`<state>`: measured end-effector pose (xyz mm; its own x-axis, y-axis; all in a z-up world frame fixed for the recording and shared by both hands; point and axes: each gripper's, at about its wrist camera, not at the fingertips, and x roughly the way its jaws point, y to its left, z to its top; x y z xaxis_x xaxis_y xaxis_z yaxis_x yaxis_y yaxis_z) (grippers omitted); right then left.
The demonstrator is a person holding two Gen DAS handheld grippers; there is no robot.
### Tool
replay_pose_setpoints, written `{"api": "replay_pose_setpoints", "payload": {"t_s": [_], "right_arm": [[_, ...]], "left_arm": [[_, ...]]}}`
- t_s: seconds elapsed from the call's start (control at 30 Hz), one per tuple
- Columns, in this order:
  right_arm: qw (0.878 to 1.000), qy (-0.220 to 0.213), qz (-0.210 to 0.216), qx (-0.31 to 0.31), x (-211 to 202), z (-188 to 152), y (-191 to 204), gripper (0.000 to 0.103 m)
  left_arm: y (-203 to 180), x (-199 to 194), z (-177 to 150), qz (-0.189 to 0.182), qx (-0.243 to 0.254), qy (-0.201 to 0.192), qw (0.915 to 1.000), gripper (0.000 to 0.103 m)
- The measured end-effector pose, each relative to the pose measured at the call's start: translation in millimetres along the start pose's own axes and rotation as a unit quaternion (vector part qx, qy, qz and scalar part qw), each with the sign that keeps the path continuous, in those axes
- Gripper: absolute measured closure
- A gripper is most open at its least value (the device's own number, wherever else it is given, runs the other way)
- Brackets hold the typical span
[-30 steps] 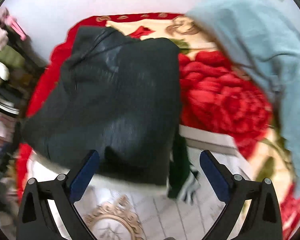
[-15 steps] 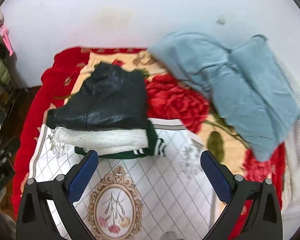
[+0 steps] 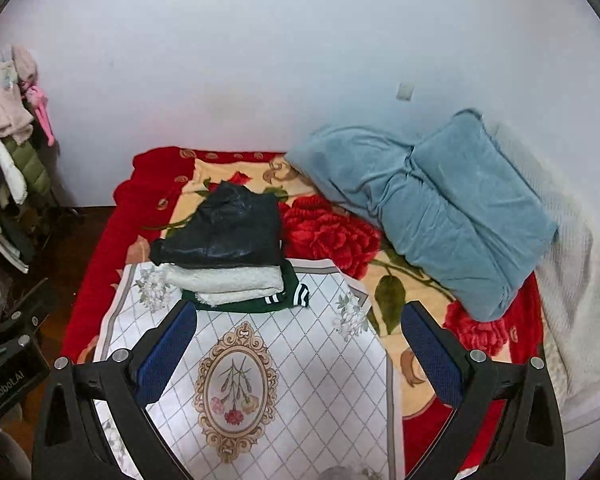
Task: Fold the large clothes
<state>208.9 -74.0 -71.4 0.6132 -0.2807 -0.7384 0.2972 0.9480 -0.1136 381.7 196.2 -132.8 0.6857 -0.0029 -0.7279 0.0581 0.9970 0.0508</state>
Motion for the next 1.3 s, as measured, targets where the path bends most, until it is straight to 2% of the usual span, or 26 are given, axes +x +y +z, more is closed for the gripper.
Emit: {"api": "replay_pose_setpoints", "payload": {"t_s": [0.13, 0.33, 0.63, 1.0, 1.3], "right_arm": [[1.000, -0.021, 0.000, 0.004, -54, -3, -12, 0.000], [0.999, -0.036, 0.006, 0.007, -115, -12, -28, 0.000], [0.998, -0.066, 0.005, 0.012, -180, -28, -47, 0.000], [0.997, -0.081, 0.010, 0.011, -208, -30, -57, 0.000], [0.997, -0.068, 0.036, 0.008, -207, -26, -59, 0.000]], "left_arm": [[0, -36, -8, -0.015, -0.006, 0.005, 0.9999, 0.002], [-7, -81, -20, -0.020, -0.004, -0.021, 0.9996, 0.002], [-16, -122, -29, -0.023, 0.001, -0.055, 0.9982, 0.002], [-13, -139, -36, -0.014, -0.013, -0.062, 0.9979, 0.002], [-12, -143, -34, 0.003, -0.019, -0.039, 0.9991, 0.002]]}}
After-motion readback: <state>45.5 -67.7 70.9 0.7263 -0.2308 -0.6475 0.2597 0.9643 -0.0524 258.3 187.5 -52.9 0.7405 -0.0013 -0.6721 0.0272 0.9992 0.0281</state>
